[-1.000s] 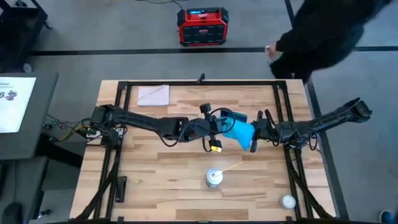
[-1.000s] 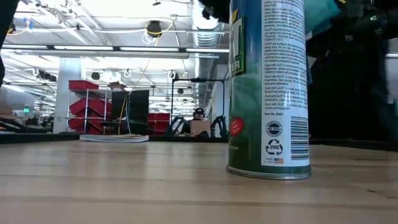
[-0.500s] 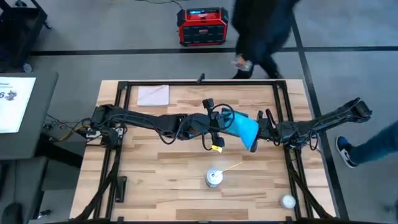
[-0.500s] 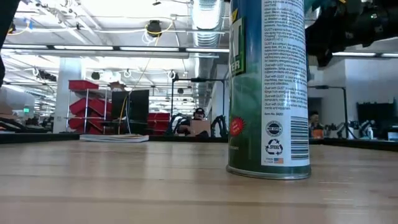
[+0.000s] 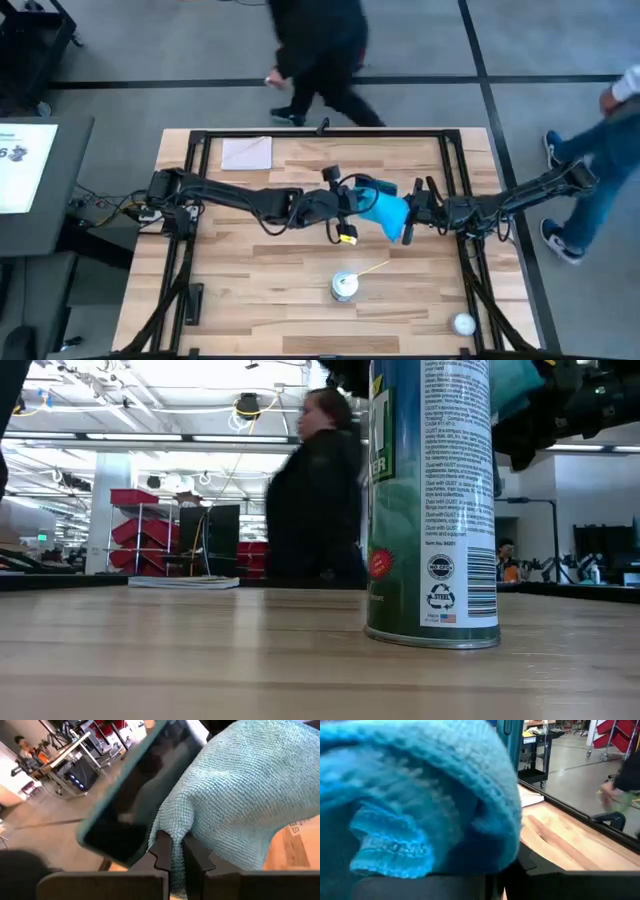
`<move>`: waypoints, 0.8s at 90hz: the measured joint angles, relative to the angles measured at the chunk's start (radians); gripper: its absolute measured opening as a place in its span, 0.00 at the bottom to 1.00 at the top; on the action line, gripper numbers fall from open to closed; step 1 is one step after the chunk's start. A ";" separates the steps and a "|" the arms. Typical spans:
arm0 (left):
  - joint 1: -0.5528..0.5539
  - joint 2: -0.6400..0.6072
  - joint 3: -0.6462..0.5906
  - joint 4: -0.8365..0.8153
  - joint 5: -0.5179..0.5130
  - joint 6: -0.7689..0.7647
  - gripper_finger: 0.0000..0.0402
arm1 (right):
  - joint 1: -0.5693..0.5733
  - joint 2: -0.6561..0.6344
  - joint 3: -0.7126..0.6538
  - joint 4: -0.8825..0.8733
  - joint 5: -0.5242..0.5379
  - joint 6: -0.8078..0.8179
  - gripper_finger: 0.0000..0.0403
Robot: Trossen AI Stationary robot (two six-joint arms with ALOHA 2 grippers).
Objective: Apply microfiber cloth
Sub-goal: Wipe the front of the green tablet using the blue microfiber cloth
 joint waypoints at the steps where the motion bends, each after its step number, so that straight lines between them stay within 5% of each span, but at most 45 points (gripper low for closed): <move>1: 0.000 0.000 -0.006 0.004 0.000 -0.003 0.00 | 0.000 0.000 0.000 0.000 0.001 0.000 0.03; 72: 0.003 0.003 -0.248 0.204 0.030 -0.156 0.00 | 0.000 -0.001 0.000 0.014 0.007 0.000 0.03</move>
